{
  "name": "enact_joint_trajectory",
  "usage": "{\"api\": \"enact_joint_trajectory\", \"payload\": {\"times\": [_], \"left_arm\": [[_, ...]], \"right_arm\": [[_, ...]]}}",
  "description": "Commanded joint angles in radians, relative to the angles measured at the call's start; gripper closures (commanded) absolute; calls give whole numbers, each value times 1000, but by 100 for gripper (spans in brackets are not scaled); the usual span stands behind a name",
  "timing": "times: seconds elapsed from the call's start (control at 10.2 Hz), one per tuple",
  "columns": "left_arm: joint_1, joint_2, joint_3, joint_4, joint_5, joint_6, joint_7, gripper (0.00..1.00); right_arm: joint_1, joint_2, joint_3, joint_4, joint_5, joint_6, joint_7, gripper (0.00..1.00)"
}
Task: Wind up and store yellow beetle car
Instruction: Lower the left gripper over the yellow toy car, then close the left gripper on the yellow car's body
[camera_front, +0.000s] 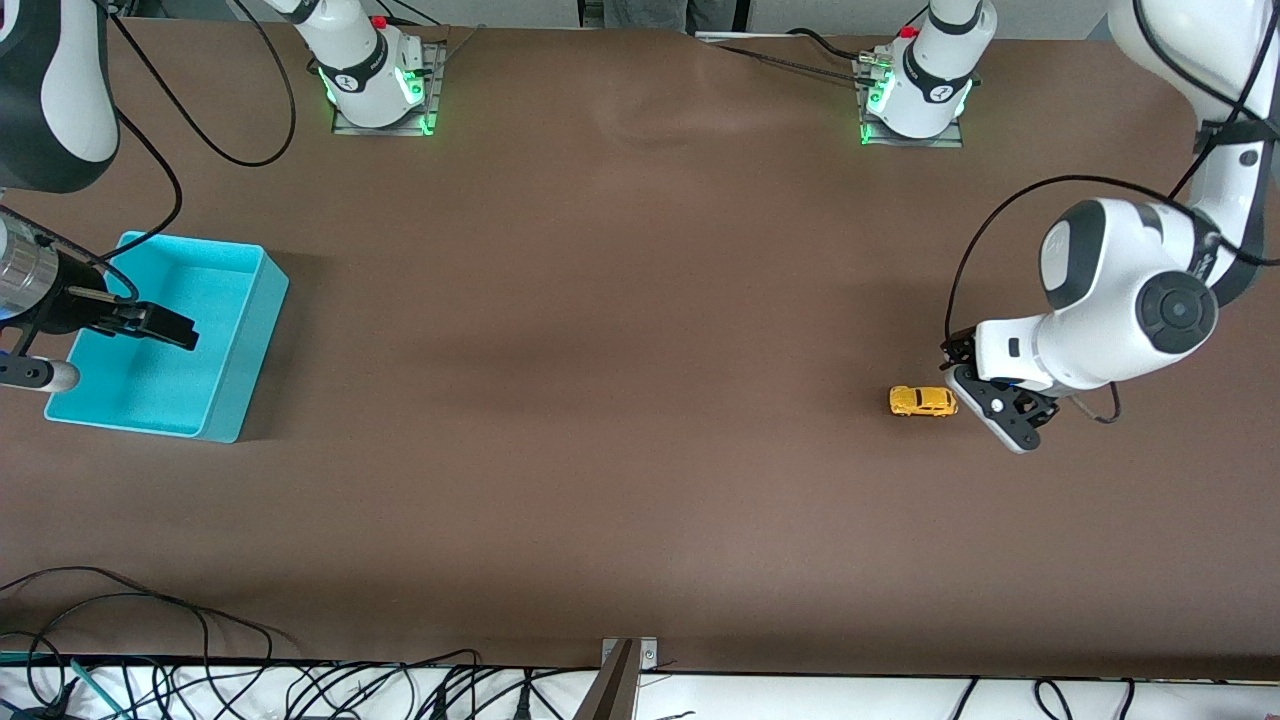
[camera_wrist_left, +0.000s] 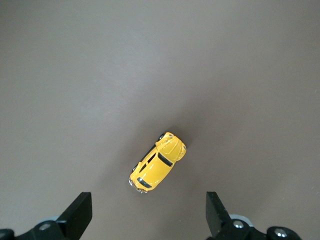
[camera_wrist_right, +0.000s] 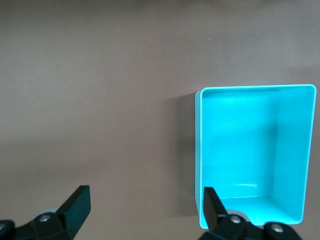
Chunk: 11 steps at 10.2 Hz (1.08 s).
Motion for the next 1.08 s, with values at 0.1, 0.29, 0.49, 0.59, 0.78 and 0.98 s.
{"api": "enact_joint_trajectory", "payload": {"times": [0.1,0.29,0.49,0.59,0.78,0.98], "left_arm": [[4,70,-3,-43,-9,110,272,0],[3,72,-3,-119,-9,211,351,0],[4,73,-3,-204,-9,311,452,0],[4,78,-3,-207,-8,315,494,0],[4,90,-3,-209,24,333,563,0],[4,98,-3,-212,72,335,572,0]], "right_arm": [[-6,-7,4,-6,15,6,11,0],[-6,-7,4,-6,15,6,11,0],[-6,-5,4,-6,15,6,11,0],[-6,-5,4,-6,15,6,11,0],[-6,-5,4,-6,15,6,11,0],[-6,-5,4,-6,19,6,11,0]]}}
